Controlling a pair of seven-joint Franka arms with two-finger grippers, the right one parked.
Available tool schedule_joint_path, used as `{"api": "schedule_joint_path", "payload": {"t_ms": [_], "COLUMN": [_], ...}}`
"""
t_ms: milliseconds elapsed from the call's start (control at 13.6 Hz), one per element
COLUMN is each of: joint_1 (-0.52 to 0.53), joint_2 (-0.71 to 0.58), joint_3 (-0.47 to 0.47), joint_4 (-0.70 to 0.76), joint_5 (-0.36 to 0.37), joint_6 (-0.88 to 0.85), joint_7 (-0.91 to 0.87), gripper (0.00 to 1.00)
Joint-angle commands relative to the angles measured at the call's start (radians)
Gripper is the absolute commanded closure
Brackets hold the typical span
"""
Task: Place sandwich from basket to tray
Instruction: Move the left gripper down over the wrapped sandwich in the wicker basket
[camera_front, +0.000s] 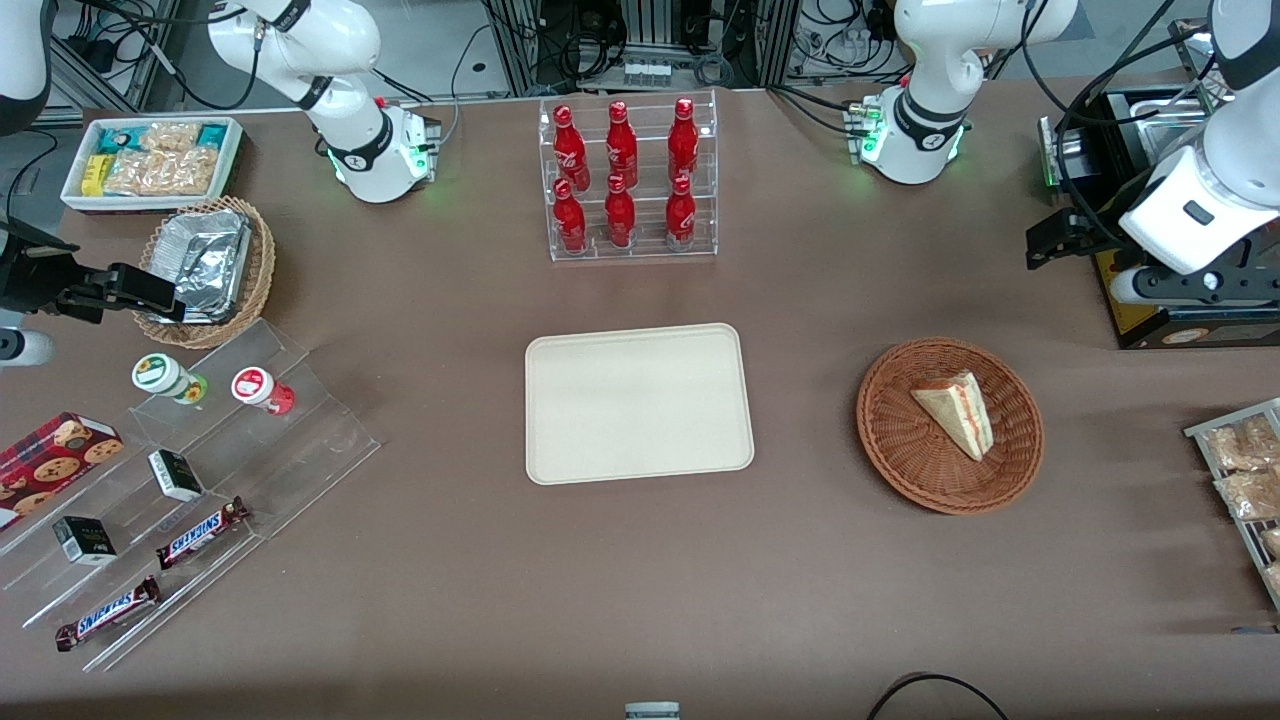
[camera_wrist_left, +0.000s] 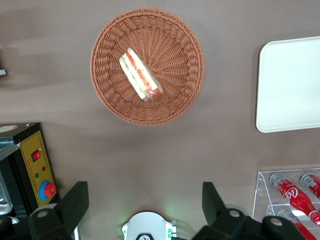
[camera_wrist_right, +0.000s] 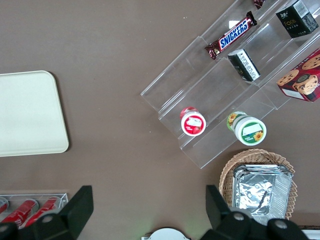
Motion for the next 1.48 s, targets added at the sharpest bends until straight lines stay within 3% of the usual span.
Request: {"api": "schedule_joint_path", "payload": {"t_ms": [0,590,959,1402], "joint_1": [-0.015,-0.015,-0.006,-0.006], "joint_2": [-0.008,0.018,0.051,0.168], "joint_3": [0.005,0.008,0.012,0.014], "joint_4": [0.019,-0.043,-0.224,-0.289], "joint_5": [-0.006,0.000,0.001,0.009], "joint_6": [-0.019,0.098,0.323,0.480], "joint_7": [-0.013,-0.013,-0.018,-0.139], "gripper": [0.00,0.00,0.00,0.00]}}
